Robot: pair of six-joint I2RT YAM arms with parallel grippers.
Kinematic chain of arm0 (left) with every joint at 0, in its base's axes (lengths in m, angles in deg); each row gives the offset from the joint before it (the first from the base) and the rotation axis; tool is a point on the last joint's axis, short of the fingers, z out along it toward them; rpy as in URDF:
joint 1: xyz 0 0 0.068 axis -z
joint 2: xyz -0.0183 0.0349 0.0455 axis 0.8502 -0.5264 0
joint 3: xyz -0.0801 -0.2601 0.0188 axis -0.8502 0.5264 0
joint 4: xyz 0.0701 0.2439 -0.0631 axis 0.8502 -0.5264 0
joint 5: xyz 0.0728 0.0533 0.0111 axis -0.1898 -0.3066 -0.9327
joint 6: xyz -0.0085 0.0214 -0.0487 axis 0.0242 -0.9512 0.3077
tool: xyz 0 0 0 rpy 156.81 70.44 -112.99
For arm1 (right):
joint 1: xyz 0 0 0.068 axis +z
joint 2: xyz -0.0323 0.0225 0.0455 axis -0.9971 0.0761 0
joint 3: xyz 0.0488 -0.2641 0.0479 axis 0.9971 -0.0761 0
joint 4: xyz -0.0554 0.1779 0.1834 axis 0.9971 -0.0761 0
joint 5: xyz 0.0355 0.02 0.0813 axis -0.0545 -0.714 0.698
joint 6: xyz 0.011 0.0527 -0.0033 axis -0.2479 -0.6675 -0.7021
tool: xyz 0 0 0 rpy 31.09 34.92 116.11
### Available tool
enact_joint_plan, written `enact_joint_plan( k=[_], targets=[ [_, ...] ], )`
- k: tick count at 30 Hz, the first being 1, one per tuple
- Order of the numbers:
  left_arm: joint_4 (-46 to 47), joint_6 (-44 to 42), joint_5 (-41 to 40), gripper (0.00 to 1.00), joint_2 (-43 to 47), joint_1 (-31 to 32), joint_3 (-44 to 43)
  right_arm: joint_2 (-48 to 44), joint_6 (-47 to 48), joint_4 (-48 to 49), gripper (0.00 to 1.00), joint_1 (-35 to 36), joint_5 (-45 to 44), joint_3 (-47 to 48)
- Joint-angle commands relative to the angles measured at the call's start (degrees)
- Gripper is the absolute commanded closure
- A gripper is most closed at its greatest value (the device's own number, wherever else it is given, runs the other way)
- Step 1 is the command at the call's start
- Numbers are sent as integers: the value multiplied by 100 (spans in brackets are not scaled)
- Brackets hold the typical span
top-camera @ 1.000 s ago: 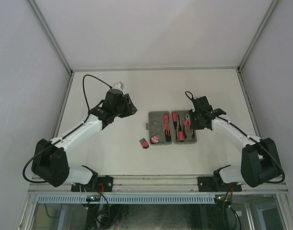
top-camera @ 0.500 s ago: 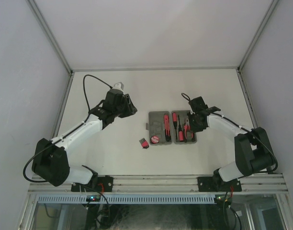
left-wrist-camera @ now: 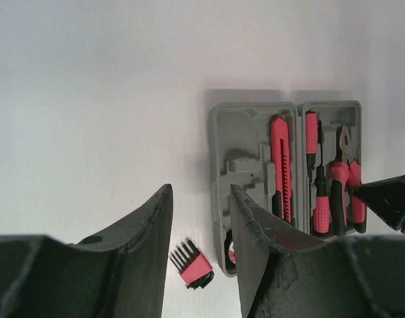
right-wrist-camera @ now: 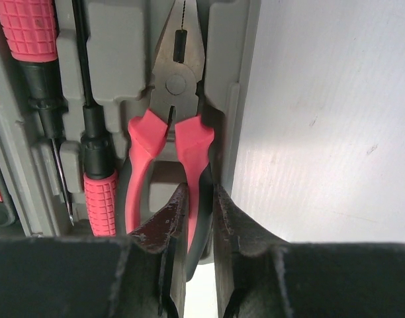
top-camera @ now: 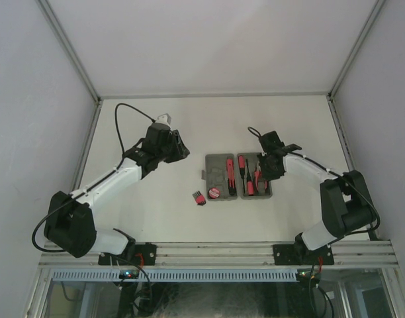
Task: Sort the tools into containers
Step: Place the pliers in the storage box.
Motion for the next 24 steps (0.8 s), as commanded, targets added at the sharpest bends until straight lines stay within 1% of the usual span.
enact_joint_plan(
  k=[1,6,12,19,21,24],
  targets=[
    [92,52,70,56,-3,-34,-26,27,110,-13,84,69,-251,265],
    [100,54,93,56,-27,-34,-27,46,137,-119,79,132,-365,306],
    [82,35,31,56,27,-34,-1,-4,171,-91,70,167,-277,321],
    [74,10,41,55,-11,-34,-13,-364,192,13,60,177,-175,301],
    [65,-3,37,55,-20,-34,-32,-521,160,103,58,134,-86,267],
    [58,-15,28,55,-21,-34,-41,-823,52,340,55,-82,388,124]
  ],
)
